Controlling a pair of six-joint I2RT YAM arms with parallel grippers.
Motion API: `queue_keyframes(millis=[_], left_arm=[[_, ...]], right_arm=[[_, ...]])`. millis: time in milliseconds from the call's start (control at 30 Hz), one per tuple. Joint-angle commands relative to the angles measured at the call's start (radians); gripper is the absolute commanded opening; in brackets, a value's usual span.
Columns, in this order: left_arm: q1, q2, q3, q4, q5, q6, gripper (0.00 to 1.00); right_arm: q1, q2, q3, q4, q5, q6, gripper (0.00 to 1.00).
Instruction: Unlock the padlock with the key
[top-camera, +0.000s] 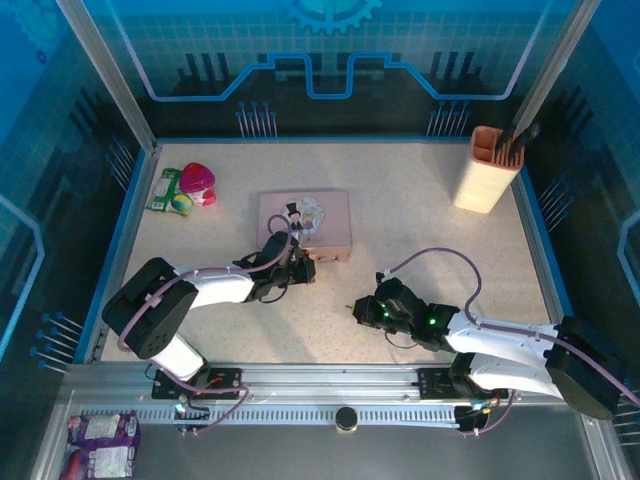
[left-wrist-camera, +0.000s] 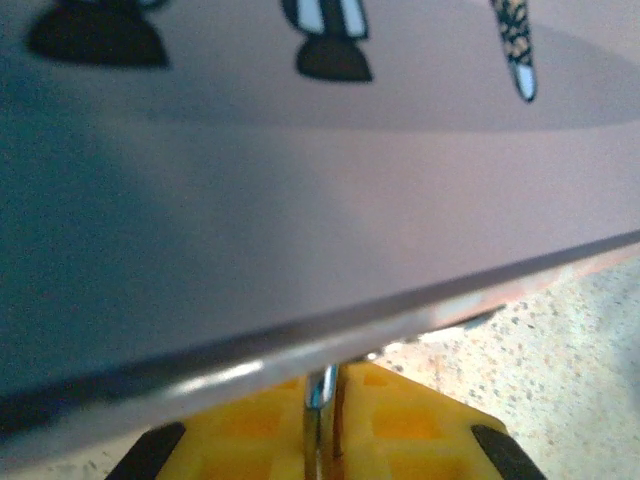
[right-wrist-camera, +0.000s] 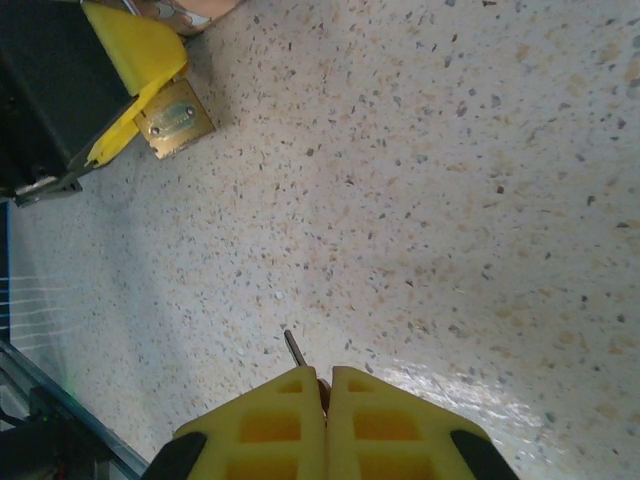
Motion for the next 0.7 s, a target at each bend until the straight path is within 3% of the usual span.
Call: queue_keyframes(millis=[0,200,500,667], left_arm=[[0.006,-0.04,0.004,0.004,0.088,-0.073,0.02],[-0.004,-0.047,-0.015,0.09,0.176,-0.19,0.01],[-0.022,-0.065,-0.021,0.129,0.192,-0.247,0.01],[-0.029,-0.086,-0.034,0.144,0.157,-0.277,0.01]], right_arm=[[0.009,0.021,-0.008,0.091,0.006,0.046,0.0],[0.011,0.122,-0.03,0.274,-0.031,0.092,0.0],[0.004,0.284,-0.109,0.616,-0.048,0.198,0.0],[0.005,0.232,-0.126,0.597,0.0,0.225,0.0]])
